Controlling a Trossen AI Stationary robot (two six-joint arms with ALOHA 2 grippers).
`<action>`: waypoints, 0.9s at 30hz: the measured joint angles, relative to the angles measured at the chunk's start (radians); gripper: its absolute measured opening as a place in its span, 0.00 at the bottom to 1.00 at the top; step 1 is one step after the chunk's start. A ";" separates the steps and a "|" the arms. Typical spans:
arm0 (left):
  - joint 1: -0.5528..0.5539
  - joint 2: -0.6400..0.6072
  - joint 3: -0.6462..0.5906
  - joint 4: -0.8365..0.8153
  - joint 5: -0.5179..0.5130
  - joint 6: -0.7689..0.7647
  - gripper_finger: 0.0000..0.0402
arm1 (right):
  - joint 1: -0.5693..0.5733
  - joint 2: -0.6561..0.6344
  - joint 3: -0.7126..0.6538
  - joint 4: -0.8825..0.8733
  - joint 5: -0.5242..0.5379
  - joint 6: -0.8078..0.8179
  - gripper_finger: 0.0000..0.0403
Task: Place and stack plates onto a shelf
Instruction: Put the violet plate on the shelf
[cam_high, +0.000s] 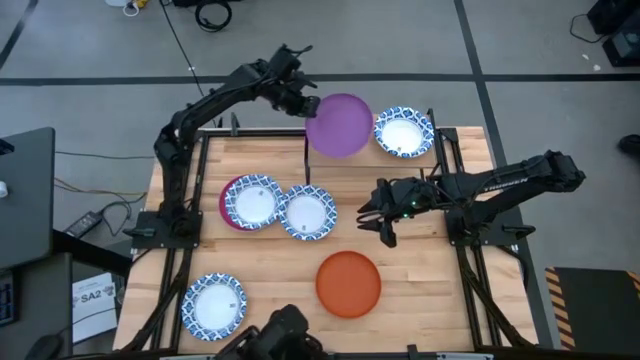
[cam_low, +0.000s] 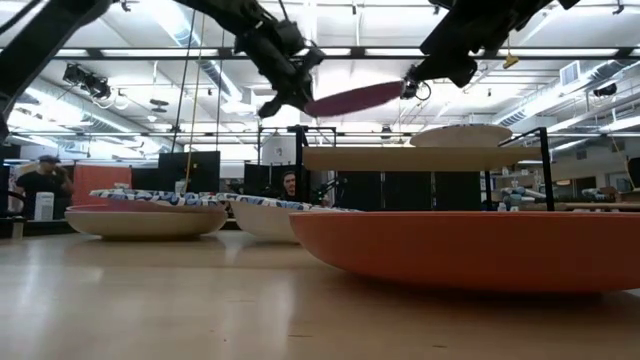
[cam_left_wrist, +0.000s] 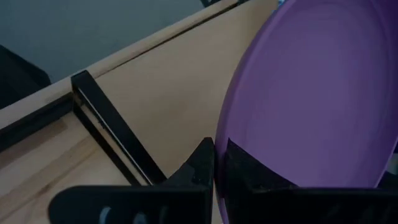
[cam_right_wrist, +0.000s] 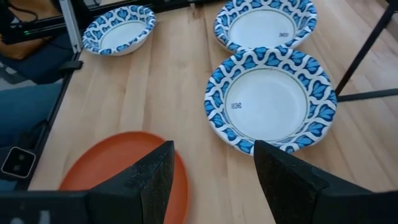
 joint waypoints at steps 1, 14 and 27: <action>0.000 0.009 0.000 -0.001 0.004 0.001 0.04 | 0.003 0.000 0.000 0.000 0.000 0.000 0.56; -0.017 0.048 -0.008 0.030 -0.095 0.041 0.04 | 0.008 0.000 0.000 0.001 0.004 -0.008 0.56; -0.037 0.047 -0.008 0.043 -0.193 0.084 0.04 | 0.008 0.000 0.000 0.000 0.006 -0.008 0.56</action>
